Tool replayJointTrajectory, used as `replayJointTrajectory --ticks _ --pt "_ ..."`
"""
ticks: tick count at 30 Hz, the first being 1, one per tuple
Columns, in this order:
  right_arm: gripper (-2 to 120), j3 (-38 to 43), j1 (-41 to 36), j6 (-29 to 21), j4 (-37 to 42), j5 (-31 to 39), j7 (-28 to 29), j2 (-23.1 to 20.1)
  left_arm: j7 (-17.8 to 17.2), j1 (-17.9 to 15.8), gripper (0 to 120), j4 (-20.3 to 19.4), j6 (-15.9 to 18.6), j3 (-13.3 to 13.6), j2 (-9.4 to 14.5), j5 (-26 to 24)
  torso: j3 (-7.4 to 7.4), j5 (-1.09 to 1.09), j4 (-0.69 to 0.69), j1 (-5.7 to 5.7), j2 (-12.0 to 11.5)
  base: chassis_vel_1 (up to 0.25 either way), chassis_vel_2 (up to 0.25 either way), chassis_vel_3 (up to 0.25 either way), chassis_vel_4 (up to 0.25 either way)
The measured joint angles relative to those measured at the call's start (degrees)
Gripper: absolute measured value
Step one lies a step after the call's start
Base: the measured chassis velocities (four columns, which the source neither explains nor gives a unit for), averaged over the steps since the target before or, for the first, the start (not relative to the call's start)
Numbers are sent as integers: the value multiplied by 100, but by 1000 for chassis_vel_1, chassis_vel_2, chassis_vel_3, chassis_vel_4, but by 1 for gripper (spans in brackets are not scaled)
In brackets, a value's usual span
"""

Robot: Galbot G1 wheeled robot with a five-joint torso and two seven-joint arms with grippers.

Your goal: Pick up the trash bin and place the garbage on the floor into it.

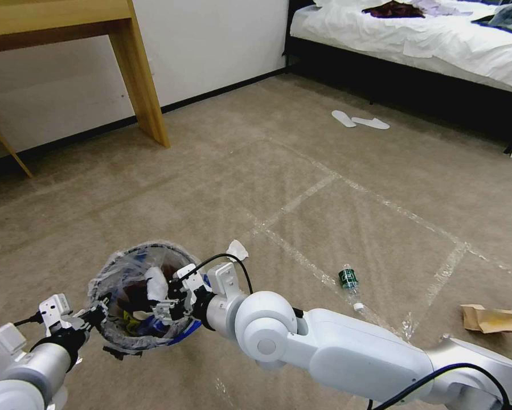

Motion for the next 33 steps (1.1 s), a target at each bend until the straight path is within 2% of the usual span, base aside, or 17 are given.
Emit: replayJointTrajectory --ticks 3,7,26,30,33 --pt "96 1 2 -3 -24 -33 15 -10 -46 -4 1 27 -25 -34 -1 41 0 1 0 0 0 0 0 0 0" --pt "100 35 -9 4 11 -50 12 -18 -44 -9 1 36 -23 -25 -5 37 0 -1 0 0 0 0 0 0 0" --pt "100 300 -26 38 188 -60 -29 -49 -42 -11 1 60 -26 -8 -31 88 0 0 0 0 0 0 0 0 0" --pt "100 392 -25 149 300 -91 -143 -69 -41 -12 1 60 -26 -20 -33 88 0 0 0 0 0 0 0 0 0" --pt "100 456 -47 418 351 -212 -371 -78 -42 -12 1 58 -26 -38 -33 87 0 1 0 0 0 0 0 0 0"
